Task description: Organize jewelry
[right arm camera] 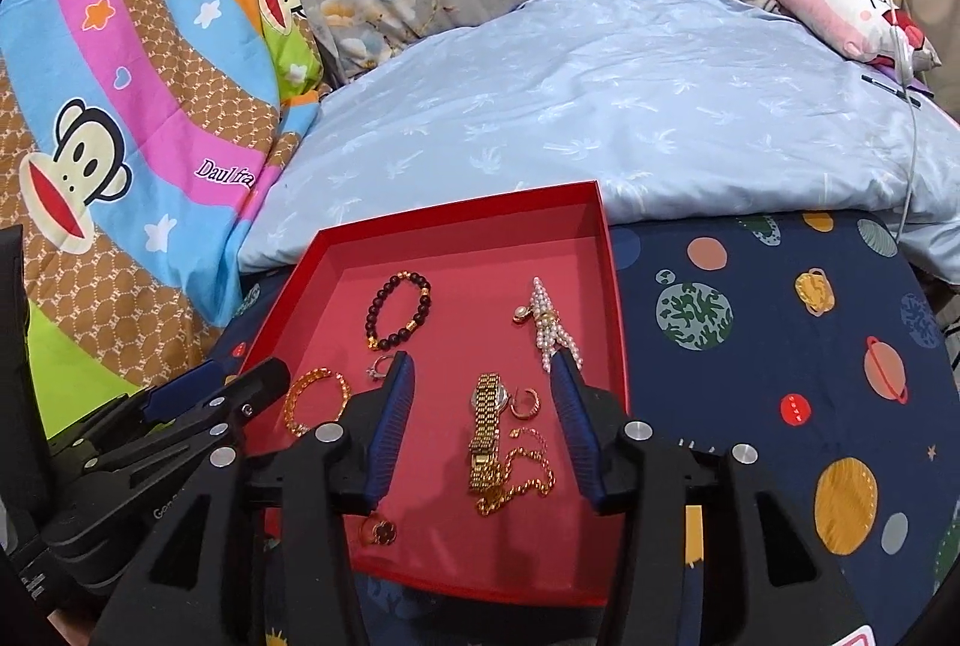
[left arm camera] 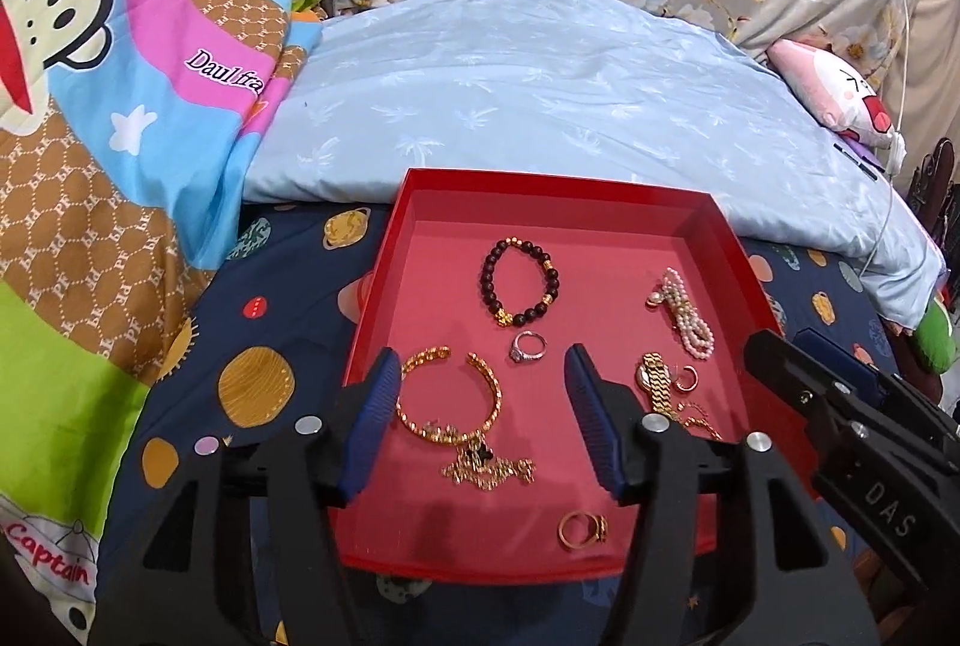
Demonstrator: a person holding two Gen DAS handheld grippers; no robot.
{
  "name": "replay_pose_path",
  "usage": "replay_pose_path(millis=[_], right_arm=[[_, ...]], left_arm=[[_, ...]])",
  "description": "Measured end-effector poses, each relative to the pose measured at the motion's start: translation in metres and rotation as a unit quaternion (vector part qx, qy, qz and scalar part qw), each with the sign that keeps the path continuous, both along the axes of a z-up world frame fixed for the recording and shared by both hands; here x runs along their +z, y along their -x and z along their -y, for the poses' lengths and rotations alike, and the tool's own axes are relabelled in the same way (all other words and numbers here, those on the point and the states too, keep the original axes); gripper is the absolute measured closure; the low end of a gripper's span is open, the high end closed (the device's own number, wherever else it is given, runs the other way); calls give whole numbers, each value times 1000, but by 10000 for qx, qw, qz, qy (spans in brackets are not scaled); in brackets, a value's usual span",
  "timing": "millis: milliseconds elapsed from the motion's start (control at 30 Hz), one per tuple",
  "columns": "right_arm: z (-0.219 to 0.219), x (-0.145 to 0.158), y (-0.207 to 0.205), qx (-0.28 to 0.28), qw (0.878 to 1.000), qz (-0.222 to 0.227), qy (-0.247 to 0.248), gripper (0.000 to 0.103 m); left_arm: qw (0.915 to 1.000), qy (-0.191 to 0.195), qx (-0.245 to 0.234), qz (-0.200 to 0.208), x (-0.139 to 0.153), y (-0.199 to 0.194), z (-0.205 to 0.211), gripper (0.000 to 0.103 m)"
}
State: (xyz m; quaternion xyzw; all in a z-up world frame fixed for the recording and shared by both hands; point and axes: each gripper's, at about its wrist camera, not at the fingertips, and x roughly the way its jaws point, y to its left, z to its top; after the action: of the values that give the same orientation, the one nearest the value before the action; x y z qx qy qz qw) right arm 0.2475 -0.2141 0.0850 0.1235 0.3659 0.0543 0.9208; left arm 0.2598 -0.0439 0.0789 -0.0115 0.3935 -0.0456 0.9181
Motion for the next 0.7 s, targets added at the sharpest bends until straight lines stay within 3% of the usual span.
replay_pose_path(millis=[233, 367, 533, 700], right_arm=[[-12, 10, 34, -91, 9996, 115, 257, 41], [-11, 12, 52, -163, 9996, 59, 244, 35], [-13, 16, 74, -255, 9991, 42, 332, 33], [-15, 11, 99, -424, 9980, 35, 472, 29]], left_arm=[[9999, -62, 38, 93, 9, 32, 0, 45], [9999, -40, 86, 81, 12, 49, -4, 38], [9999, -88, 108, 97, 15, 71, -5, 38], [9996, -214, 193, 67, 9, 91, -5, 31]])
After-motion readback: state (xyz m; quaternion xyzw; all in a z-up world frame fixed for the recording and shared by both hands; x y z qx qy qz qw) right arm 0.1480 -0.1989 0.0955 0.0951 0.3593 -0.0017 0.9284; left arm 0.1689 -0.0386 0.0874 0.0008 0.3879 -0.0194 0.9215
